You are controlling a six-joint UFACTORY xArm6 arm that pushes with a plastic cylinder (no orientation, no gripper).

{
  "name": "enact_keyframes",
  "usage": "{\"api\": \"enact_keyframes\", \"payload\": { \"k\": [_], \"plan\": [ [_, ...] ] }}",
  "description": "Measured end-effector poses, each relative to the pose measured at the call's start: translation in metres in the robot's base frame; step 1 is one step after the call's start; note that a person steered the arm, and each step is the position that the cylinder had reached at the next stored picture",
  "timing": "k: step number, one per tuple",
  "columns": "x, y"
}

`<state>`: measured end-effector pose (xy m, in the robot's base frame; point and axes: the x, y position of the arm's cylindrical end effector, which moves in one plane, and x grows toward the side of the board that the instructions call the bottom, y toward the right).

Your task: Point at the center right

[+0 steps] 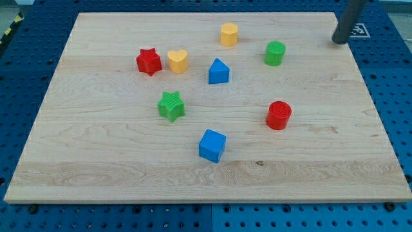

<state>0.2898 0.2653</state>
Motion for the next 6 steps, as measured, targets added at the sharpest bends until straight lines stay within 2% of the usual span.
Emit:
{"api": "enact_keyframes", "payload": {
  "k": [1,3,4,6],
  "plan": [
    [-0.001,-0.037],
    [0.003,-0.053],
    [0.049,-0.041],
    [0.178,-0.042]
  ]
}}
